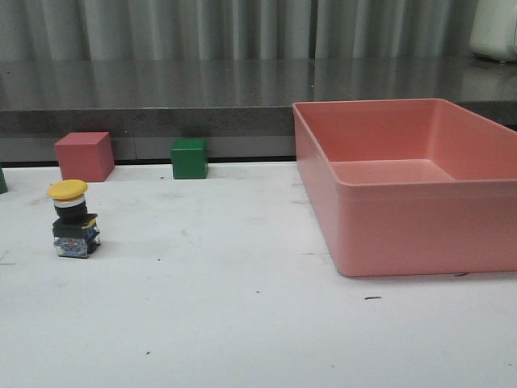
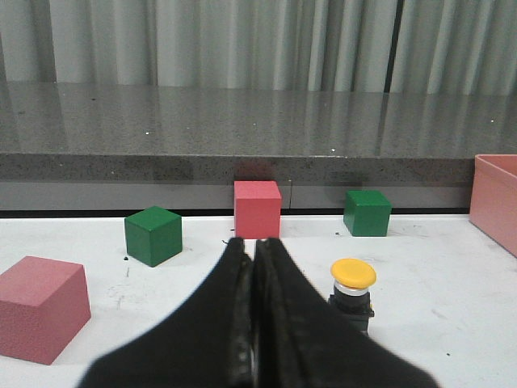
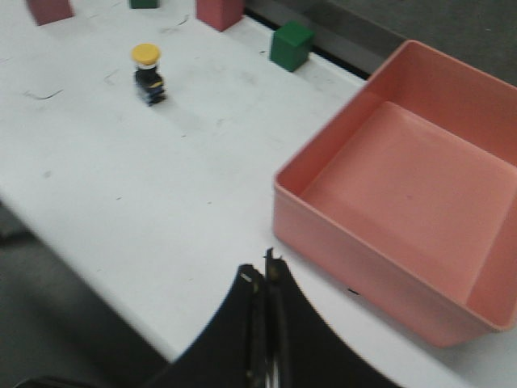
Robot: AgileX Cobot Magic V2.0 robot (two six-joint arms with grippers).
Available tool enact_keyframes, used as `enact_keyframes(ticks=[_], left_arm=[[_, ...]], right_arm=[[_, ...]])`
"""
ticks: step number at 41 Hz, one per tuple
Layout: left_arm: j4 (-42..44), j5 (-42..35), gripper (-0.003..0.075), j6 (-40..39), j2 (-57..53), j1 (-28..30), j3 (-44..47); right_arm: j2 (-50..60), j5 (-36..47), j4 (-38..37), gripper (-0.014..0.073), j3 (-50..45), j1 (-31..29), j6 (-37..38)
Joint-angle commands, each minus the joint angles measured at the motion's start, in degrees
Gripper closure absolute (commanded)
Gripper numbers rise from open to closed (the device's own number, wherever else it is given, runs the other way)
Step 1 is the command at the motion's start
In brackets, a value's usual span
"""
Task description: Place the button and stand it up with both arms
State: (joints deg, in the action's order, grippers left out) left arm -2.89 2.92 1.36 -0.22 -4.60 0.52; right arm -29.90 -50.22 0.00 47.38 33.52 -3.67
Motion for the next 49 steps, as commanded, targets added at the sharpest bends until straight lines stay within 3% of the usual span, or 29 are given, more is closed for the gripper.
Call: enact_keyframes(ticks=[1, 11, 18, 35, 49], left_arm=[[-0.55, -4.96, 0.0740, -0.33, -1.21, 0.06, 0.86], [-0.55, -4.96, 0.0740, -0.33, -1.21, 0.06, 0.86], [-0.55, -4.96, 0.0740, -0.33, -1.21, 0.06, 0.86], [-0.55, -4.96, 0.0740, -0.33, -1.21, 0.06, 0.86], [-0.55, -4.96, 0.0740, -0.33, -1.21, 0.06, 0.86]], right_arm=[[3.58, 10.18, -0.78, 0.0662, -3.37, -5.27, -0.36], [16.35, 22.91, -0.78, 0.0662, -19.48, -19.14, -0.36], [23.19, 29.88, -0.78, 0.0662, -29.41, -25.16, -0.36], [31.55, 53.45, 0.00, 0.0662, -48.56, -31.40, -0.36], [31.55, 52.82, 0.94, 0.0662, -48.73, -31.89, -0.36]])
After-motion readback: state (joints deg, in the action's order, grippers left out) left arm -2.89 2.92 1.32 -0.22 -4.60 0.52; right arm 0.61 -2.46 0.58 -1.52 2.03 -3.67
